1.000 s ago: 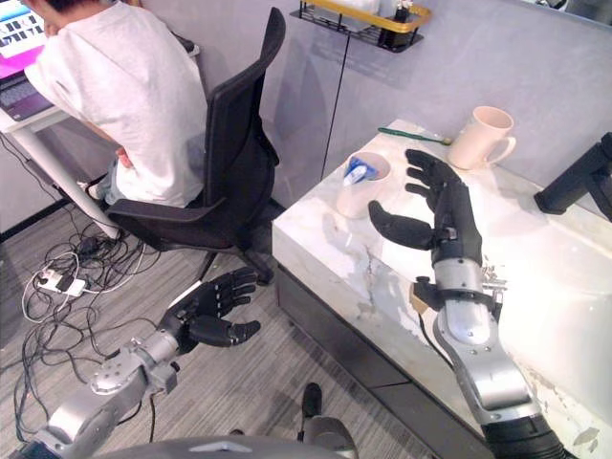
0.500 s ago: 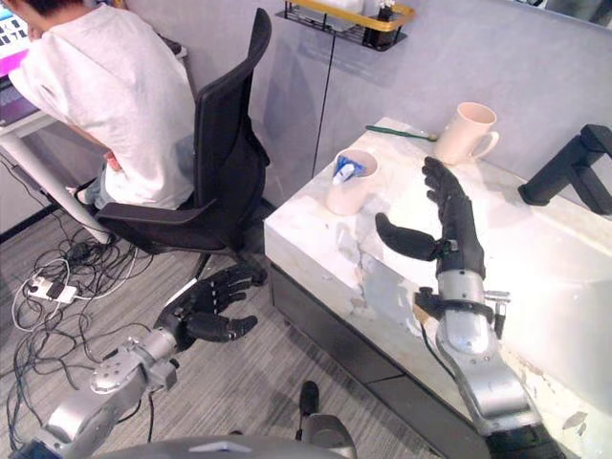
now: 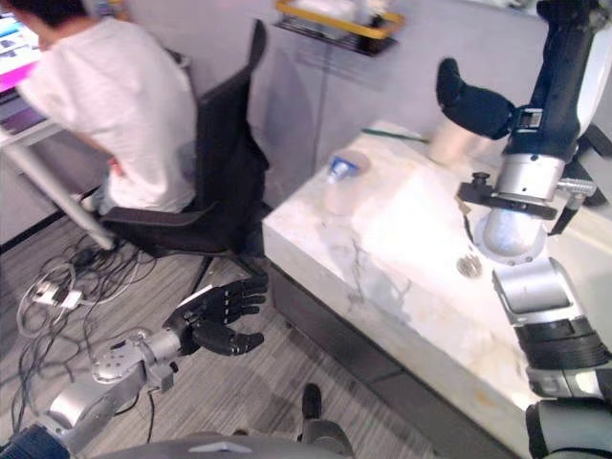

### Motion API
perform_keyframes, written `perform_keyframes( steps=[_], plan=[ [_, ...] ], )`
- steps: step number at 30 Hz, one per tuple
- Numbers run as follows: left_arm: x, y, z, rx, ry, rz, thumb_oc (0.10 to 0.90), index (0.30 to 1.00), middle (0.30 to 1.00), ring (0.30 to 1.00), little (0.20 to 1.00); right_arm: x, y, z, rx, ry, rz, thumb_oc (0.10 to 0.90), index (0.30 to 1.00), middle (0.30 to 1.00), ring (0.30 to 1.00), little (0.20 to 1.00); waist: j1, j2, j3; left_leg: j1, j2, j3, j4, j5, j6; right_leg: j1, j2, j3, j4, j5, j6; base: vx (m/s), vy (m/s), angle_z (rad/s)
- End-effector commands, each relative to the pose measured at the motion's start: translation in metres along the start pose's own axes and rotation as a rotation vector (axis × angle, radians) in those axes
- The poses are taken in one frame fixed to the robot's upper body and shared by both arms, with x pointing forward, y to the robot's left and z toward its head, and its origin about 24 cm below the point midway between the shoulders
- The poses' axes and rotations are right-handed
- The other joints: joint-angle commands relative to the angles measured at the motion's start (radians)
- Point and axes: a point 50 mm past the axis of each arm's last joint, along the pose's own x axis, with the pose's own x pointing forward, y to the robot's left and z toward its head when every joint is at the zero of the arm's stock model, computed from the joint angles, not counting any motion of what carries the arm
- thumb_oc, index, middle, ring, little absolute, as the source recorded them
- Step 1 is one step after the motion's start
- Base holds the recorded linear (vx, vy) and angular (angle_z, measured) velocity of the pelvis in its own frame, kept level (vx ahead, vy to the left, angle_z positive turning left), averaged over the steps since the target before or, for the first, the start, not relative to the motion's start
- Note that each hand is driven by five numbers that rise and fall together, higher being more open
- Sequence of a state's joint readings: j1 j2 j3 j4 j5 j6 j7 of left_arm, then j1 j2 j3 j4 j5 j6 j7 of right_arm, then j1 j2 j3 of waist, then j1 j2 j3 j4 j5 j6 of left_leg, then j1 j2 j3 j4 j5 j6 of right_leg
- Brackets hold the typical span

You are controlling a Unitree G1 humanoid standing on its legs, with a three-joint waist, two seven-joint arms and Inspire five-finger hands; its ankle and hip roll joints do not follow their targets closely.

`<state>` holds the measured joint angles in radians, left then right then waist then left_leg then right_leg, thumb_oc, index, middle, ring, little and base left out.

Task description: Organize the bathroom.

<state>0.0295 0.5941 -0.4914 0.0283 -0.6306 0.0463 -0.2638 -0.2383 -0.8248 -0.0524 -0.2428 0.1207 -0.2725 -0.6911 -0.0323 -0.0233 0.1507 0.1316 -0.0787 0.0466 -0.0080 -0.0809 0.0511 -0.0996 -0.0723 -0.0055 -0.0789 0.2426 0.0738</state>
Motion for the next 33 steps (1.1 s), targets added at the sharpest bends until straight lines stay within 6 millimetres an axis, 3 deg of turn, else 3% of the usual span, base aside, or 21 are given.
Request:
perform_keyframes(
  steps=[1,2,3,5,7,10,14,16,20,25,26,30,33],
  plan=[
    [0.010,-0.002,0.019,0.003,-0.112,-0.067,0.800,0.900,0.900,0.900,0.900,0.016,-0.033,0.026,-0.015,-0.222,-0.229,0.800,0.900,0.900,0.900,0.900,-0.073,0.040,-0.052,-0.019,0.025,0.025,-0.005,-0.023,-0.033,0.028,-0.021,-0.056,0.082,-0.145,0.118,-0.12,0.167,-0.98],
    [0.011,-0.002,0.016,-0.003,-0.103,-0.071,0.800,0.900,0.900,0.900,0.900,0.010,-0.037,0.026,-0.016,-0.239,-0.266,0.800,0.900,0.900,0.900,0.900,-0.083,0.043,-0.051,-0.009,0.023,0.031,-0.023,-0.021,-0.029,0.013,-0.022,-0.048,0.092,-0.139,0.124,-0.19,0.206,-0.81],
    [0.012,-0.002,0.006,-0.010,-0.092,-0.055,0.800,0.900,0.900,0.900,0.900,-0.012,-0.047,0.032,0.000,-0.275,-0.329,0.800,0.900,0.900,0.900,0.900,-0.122,0.050,-0.040,0.009,0.013,0.043,-0.058,-0.021,-0.020,-0.029,-0.034,-0.040,0.106,-0.101,0.135,-0.16,0.211,-0.86],
    [0.013,-0.003,0.002,-0.009,-0.090,-0.039,0.800,0.900,0.900,0.900,0.900,-0.026,-0.050,0.038,0.011,-0.291,-0.353,0.800,0.900,0.900,0.900,0.900,-0.146,0.054,-0.032,0.019,0.006,0.051,-0.073,-0.023,-0.016,-0.050,-0.040,-0.034,0.111,-0.080,0.139,-0.19,0.168,-0.59],
    [0.012,0.001,-0.012,-0.019,-0.091,0.040,0.800,0.900,0.900,0.900,0.900,-0.070,-0.056,0.061,0.076,-0.304,-0.412,0.800,0.900,0.900,0.900,0.900,-0.221,0.062,-0.011,0.030,-0.003,0.099,-0.079,-0.052,0.004,-0.100,-0.048,-0.030,0.139,-0.052,0.146,-0.28,0.207,-0.65],
    [0.015,0.002,-0.019,0.001,-0.045,0.008,0.800,0.900,0.900,0.900,0.900,-0.066,-0.065,0.065,0.093,-0.271,-0.476,0.800,0.900,0.900,0.900,0.900,-0.239,0.062,-0.008,0.029,0.001,0.140,-0.079,-0.058,0.008,-0.102,-0.051,-0.053,0.158,-0.062,0.150,-0.19,0.076,-0.73],
    [0.015,-0.001,-0.026,0.049,0.090,-0.167,0.800,0.900,0.900,0.900,0.900,-0.028,-0.094,0.049,-0.014,-0.222,-0.640,0.800,0.900,0.900,0.900,0.900,-0.189,0.062,-0.035,-0.006,0.028,0.174,-0.079,-0.028,0.003,-0.057,-0.063,-0.148,0.211,-0.129,0.143,-0.16,-0.034,-0.57],
    [0.010,0.003,-0.040,0.136,0.182,-0.216,0.800,0.900,0.900,0.900,0.900,-0.003,-0.106,0.040,-0.079,-0.195,-0.740,0.800,0.900,0.900,0.900,0.900,-0.154,0.064,-0.052,-0.023,0.044,0.183,-0.079,-0.014,0.000,-0.009,-0.053,-0.195,0.250,-0.200,0.134,-0.16,-0.101,-0.19],
    [0.005,0.013,-0.045,0.137,0.201,-0.188,0.800,0.900,0.900,0.900,0.900,0.009,-0.117,0.022,-0.161,-0.110,-0.861,0.800,0.900,0.900,0.900,0.900,-0.116,0.066,-0.063,-0.062,0.069,0.198,-0.079,0.030,-0.010,0.036,-0.033,-0.235,0.317,-0.267,0.120,-0.19,-0.094,-0.29],
    [-0.003,0.017,-0.052,0.056,0.197,-0.131,0.800,0.900,0.900,0.900,0.900,-0.022,-0.130,-0.018,-0.206,0.125,-0.959,0.800,0.900,0.900,0.900,0.900,-0.085,0.064,-0.071,-0.116,0.087,0.214,-0.079,0.080,-0.033,0.113,0.024,-0.215,0.309,-0.340,0.105,-0.22,-0.137,-0.53],
    [-0.007,0.019,-0.056,0.031,0.197,-0.120,0.800,0.900,0.900,0.900,0.900,-0.045,-0.131,-0.035,-0.199,0.206,-0.970,0.800,0.900,0.900,0.900,0.900,-0.073,0.057,-0.075,-0.155,0.094,0.216,-0.079,0.104,-0.054,0.169,0.056,-0.192,0.212,-0.378,0.082,-0.20,-0.185,-0.50],
    [-0.008,0.019,-0.055,-0.025,0.178,-0.121,0.800,0.900,0.900,0.900,0.900,-0.093,-0.142,-0.051,-0.268,0.275,-1.073,0.800,0.900,0.900,0.900,0.900,-0.086,0.047,-0.057,-0.197,0.104,0.208,-0.079,0.140,-0.086,0.214,0.094,-0.128,0.067,-0.339,0.055,-0.19,-0.142,-0.52],
    [-0.008,0.021,-0.053,-0.058,0.151,-0.100,0.800,0.900,0.900,0.900,0.900,-0.119,-0.154,-0.057,-0.300,0.309,-1.075,0.800,0.900,0.900,0.900,0.900,-0.105,0.044,-0.033,-0.214,0.124,0.233,-0.073,0.164,-0.112,0.221,0.101,-0.144,0.006,-0.295,0.048,-0.26,-0.082,-0.24]
  ],
)
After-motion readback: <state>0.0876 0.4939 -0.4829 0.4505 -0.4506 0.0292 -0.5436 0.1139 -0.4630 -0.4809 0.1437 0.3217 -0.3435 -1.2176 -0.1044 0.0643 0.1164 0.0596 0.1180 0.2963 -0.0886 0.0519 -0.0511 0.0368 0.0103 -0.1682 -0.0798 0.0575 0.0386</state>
